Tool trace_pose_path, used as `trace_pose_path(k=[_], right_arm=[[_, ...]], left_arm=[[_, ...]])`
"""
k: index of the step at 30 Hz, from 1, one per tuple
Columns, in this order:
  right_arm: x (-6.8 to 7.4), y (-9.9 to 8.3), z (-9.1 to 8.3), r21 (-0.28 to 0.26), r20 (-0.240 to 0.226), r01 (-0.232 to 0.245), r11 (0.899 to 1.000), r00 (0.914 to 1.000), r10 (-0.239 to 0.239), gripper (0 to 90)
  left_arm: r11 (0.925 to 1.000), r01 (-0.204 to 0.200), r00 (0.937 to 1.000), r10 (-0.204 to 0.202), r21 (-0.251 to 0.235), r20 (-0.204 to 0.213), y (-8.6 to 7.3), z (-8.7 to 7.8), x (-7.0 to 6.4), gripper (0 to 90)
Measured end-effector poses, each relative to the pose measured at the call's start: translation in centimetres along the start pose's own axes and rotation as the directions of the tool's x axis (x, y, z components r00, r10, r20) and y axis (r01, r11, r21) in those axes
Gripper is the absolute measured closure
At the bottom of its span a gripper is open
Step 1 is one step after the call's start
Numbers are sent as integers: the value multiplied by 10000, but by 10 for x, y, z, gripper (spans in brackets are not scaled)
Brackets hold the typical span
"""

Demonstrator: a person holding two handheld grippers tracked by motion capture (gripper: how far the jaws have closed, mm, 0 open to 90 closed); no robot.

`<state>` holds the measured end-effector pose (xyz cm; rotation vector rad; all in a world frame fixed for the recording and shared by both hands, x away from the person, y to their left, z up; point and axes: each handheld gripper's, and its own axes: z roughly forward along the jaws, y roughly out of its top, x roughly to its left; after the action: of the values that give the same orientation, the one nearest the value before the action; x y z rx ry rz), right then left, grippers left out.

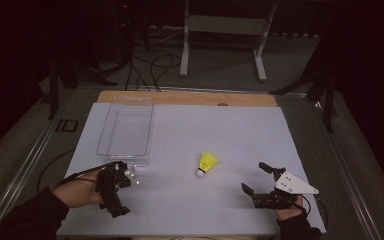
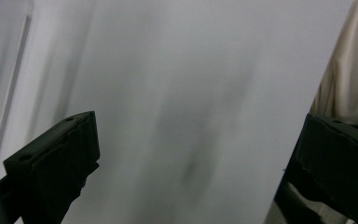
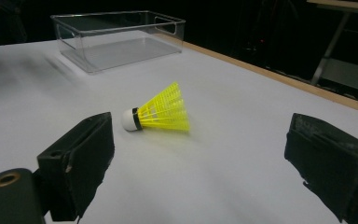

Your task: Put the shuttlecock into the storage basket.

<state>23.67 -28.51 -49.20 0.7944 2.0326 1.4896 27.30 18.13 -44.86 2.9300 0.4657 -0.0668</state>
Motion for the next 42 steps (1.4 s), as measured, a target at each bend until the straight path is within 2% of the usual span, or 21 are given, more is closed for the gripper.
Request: trace_pose_path(k=[2,5,9,14,18,20,22,23,25,27,29,32,33,35,38,39,42], right_arm=[[0,0,0,6,3,1,10000,10000,-1,83],[0,0,0,-6,9,37,10000,10000,-37,83],[0,0,0,20,-20,1,10000,10000,-1,83],[0,0,0,-4,-8,25,10000,10000,-25,83],[0,0,0,5,-1,13,10000,10000,-13,83],[0,0,0,2,-5,18,10000,10000,-18,83],[0,0,0,1,-6,15,10000,10000,-15,83],[0,0,0,3,0,18,10000,10000,-18,83],[0,0,0,1,-6,5,10000,10000,-5,83],[0,0,0,6,6,23,10000,10000,-23,83],[1,0,0,21,-7,-9,10000,10000,9,83],[0,0,0,29,-14,37,10000,10000,-37,83],[1,0,0,25,-1,23,10000,10000,-23,83],[0,0,0,16,8,33,10000,10000,-33,84],[1,0,0,15,12,-6,10000,10000,6,83],[0,0,0,22,9,-26,10000,10000,26,83],[0,0,0,17,11,16,10000,10000,-16,83]], left_arm=[[10000,91,9999,-90,27,-132,4,1,1,0],[9994,312,9995,-310,160,-110,11,4,0,0],[9972,662,9977,-666,346,112,20,8,-2,0],[9877,1316,9898,-1356,844,431,31,12,-5,0],[9718,2131,9735,-2200,1011,624,39,15,-6,0],[9652,2427,9664,-2493,975,627,42,15,-7,0],[9584,2735,9563,-2800,813,844,45,15,-7,0],[9565,2806,9533,-2873,796,926,46,15,-7,0],[9454,3193,9403,-3246,655,1022,48,16,-6,0],[9402,3352,9350,-3399,605,1013,51,16,-5,0],[9397,3364,9336,-3415,622,1089,54,17,-5,0],[9405,3323,9357,-3382,713,1006,59,18,-6,0],[9419,3275,9391,-3332,753,842,63,18,-7,0],[9394,3379,9373,-3415,589,697,67,17,-7,0],[9376,3445,9351,-3472,477,708,71,16,-7,0],[9430,3276,9424,-3305,583,512,75,18,-10,0],[9469,3155,9461,-3190,625,557,81,20,-14,0]])
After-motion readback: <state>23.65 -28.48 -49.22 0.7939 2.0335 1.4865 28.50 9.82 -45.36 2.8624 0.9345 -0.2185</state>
